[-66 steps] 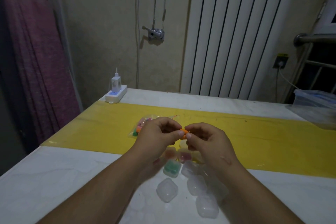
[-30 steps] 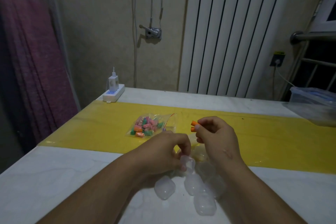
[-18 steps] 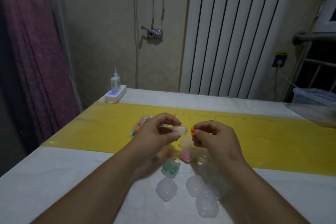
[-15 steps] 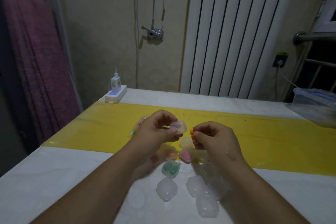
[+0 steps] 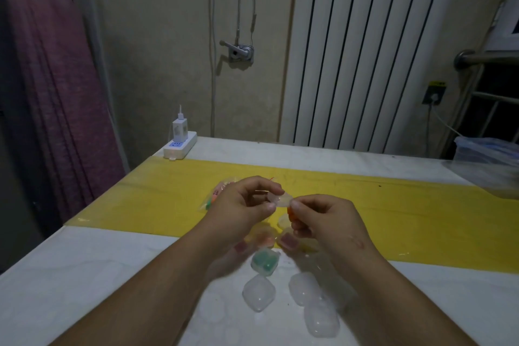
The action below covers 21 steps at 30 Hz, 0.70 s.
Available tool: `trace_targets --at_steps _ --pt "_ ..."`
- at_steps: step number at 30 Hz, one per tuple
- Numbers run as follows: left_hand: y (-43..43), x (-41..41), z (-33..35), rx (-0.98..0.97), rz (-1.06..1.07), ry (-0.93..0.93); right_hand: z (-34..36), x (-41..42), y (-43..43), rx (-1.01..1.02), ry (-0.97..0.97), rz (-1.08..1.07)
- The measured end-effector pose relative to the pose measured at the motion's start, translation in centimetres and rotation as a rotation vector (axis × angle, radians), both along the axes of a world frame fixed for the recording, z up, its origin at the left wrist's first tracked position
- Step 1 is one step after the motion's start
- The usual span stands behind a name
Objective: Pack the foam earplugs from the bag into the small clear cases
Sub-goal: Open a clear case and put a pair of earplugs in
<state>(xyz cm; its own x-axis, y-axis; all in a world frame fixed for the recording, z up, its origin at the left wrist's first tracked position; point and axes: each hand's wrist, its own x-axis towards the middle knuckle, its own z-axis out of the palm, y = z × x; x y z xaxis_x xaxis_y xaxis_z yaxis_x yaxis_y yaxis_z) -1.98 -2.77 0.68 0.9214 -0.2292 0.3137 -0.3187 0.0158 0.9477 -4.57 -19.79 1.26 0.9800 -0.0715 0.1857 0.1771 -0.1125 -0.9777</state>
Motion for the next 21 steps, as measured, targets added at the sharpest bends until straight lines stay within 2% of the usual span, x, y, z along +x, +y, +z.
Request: trace_targets --at_steps 12,16,18,21 --pt "-0.17 -0.03 0.0 0.178 0.069 -0.1 0.04 -0.35 0.3 -0.109 -0.078 -0.036" --pt "-0.19 -0.28 0.27 0.081 0.059 -0.046 0.17 -0.04 -0.08 -0.12 -0.105 -0.066" --pt "-0.2 -0.36 0.39 0.032 0.06 -0.013 0.14 0.01 -0.21 -0.121 -0.046 -0.068" --pt "-0.09 -0.07 0.21 0.022 0.11 -0.023 -0.02 -0.6 0.42 0.075 0.154 0.085"
